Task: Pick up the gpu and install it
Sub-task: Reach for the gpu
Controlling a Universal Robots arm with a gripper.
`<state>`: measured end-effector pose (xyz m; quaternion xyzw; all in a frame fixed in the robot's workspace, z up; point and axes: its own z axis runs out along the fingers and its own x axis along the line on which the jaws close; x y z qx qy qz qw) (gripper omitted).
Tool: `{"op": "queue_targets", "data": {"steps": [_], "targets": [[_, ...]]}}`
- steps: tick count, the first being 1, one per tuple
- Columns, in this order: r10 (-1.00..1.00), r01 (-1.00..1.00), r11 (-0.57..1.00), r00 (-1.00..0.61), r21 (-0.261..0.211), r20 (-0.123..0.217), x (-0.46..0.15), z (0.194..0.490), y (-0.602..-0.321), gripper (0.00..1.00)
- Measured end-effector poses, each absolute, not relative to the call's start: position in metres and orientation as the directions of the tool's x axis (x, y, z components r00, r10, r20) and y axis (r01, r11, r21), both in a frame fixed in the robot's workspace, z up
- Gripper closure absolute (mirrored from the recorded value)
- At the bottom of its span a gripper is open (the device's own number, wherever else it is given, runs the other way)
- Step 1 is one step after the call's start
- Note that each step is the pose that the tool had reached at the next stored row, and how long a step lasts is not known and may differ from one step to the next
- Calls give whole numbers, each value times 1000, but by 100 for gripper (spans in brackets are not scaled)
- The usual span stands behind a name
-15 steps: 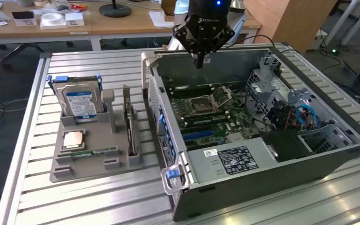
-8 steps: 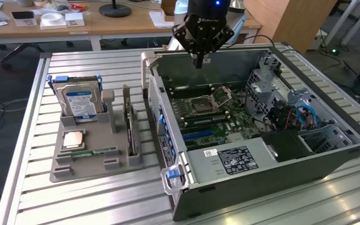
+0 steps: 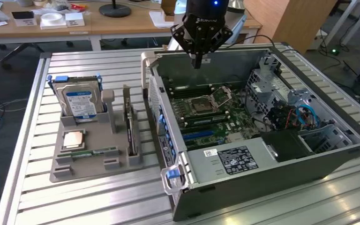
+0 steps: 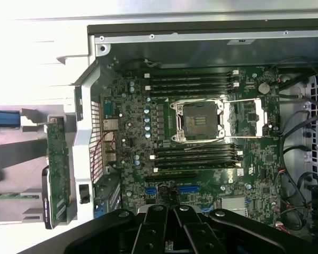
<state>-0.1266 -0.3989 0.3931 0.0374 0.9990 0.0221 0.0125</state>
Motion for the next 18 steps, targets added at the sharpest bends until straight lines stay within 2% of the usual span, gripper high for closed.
{"op": "queue_targets", "data": {"steps": [18], "targets": [[75,74,996,-997,45,-23,-134,393,-399,89]]}}
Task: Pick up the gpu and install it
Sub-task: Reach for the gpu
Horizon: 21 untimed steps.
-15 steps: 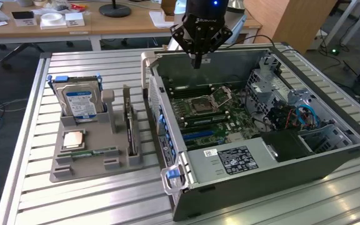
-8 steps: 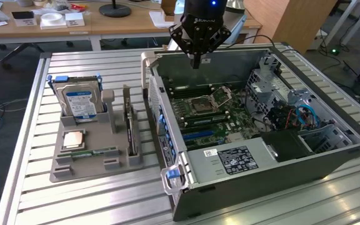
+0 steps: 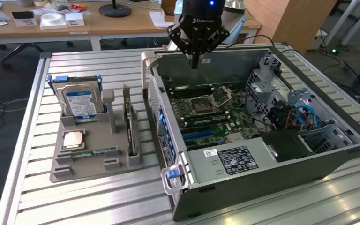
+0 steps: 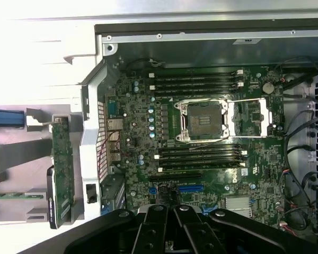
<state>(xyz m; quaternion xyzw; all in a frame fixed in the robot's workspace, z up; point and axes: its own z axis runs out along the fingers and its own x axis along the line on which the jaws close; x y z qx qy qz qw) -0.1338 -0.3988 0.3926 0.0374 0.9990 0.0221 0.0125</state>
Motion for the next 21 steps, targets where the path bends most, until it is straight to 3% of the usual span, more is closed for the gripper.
{"op": "queue_targets", "data": {"steps": [21], "targets": [[75,74,996,-997,45,-23,-142,392,-399,89]]}}
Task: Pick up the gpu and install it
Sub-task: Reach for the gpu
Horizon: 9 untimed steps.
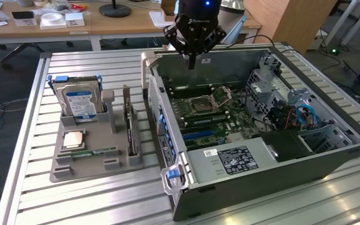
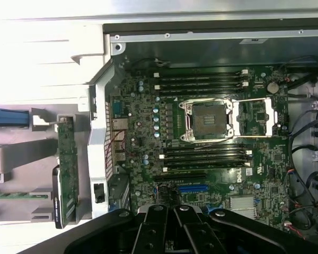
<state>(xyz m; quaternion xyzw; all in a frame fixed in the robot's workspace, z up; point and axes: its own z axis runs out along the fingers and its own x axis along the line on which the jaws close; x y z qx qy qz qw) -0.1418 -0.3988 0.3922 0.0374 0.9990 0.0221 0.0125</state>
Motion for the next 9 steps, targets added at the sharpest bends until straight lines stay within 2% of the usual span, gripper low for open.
{"op": "queue_targets", "data": {"steps": [9], "targets": [[75,74,996,-997,45,-23,-144,392,-399,89]]}}
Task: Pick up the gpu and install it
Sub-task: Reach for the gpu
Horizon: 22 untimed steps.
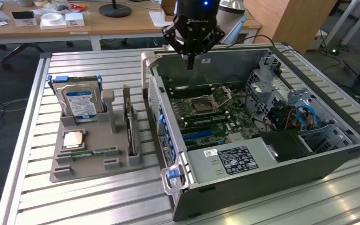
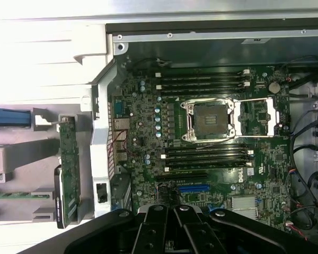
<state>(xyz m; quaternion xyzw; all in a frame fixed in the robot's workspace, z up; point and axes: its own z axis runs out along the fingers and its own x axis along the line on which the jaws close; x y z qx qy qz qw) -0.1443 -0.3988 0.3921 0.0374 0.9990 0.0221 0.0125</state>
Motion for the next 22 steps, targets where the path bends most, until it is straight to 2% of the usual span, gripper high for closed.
{"op": "queue_targets", "data": {"steps": [22], "targets": [[75,74,996,-997,45,-23,-149,392,-399,89]]}}
